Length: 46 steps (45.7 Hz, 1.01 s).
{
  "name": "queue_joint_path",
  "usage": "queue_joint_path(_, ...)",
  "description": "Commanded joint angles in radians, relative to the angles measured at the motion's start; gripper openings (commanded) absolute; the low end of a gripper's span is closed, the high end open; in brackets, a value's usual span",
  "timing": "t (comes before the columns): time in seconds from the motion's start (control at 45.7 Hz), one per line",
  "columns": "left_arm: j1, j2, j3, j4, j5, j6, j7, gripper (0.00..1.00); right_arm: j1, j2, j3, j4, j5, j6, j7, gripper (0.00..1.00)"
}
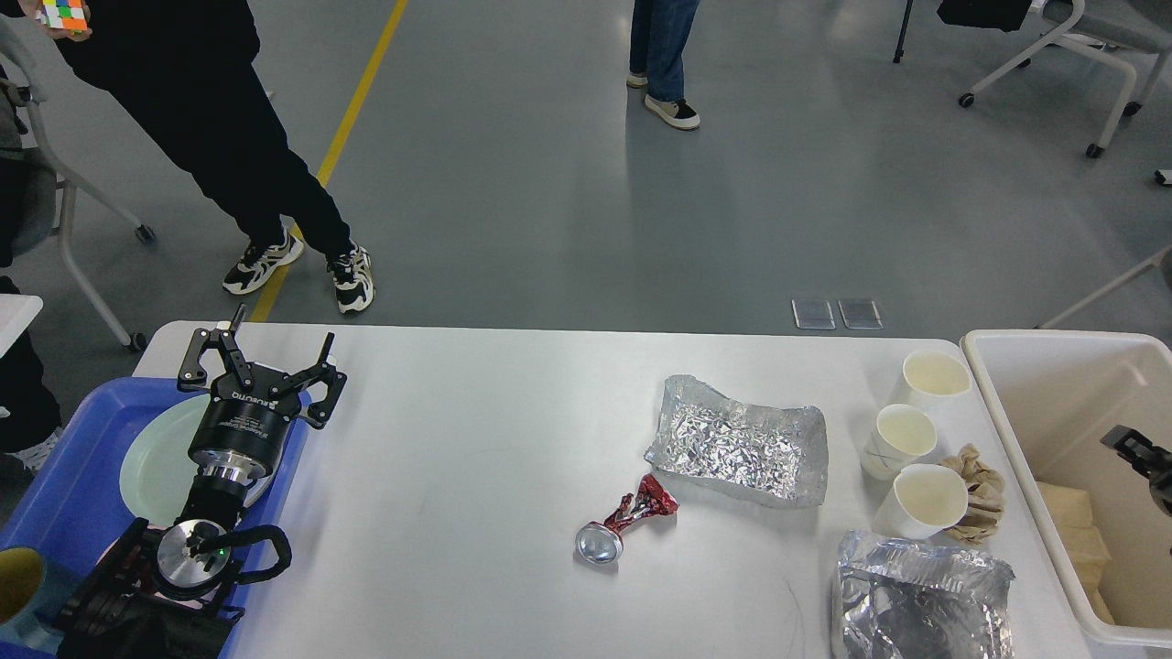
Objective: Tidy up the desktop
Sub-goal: 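Open the right gripper inside the bin to release the bag, then raise the right gripper out of the bin toward the paper cups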
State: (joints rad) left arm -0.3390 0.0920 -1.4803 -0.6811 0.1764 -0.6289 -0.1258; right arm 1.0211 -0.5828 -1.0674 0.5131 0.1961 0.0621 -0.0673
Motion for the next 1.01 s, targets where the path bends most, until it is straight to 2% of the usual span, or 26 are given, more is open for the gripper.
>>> queue_joint_path(0.0, 0.000, -0.002, 0.000, 0.000, 0.000, 0.000, 0.000, 0.96, 0.236, -0.026, -0.118, 0.149, -0.047, 0.169, 0.000, 1.00)
queue_joint_path(0.175, -0.002, -0.002, 0.000, 0.000, 0.000, 0.000, 0.000, 0.96, 0.557, 0.011, -0.267, 0.301, -0.067, 0.405, -0.002, 1.00)
queue_joint_path(0.328, -0.002, -0.002, 0.000, 0.000, 0.000, 0.000, 0.000, 0.96, 0.784, 0.112, -0.370, 0.376, -0.067, 0.619, -0.003, 1.00)
queue_joint_path(0.525, -0.002, -0.002, 0.000, 0.000, 0.000, 0.000, 0.000, 0.96, 1.077, 0.250, -0.419, 0.521, -0.067, 0.820, -0.003, 1.00)
queue_joint_path(0.81, 0.000, 0.000, 0.000, 0.000, 0.000, 0.002, 0.000, 0.96, 1.422, 0.394, -0.327, 0.794, -0.064, 0.858, -0.003, 1.00)
queue_joint_path(0.985, 0.000, 0.000, 0.000, 0.000, 0.000, 0.002, 0.000, 0.96, 1.530, 0.400, -0.201, 0.949, -0.063, 0.843, -0.008, 1.00)
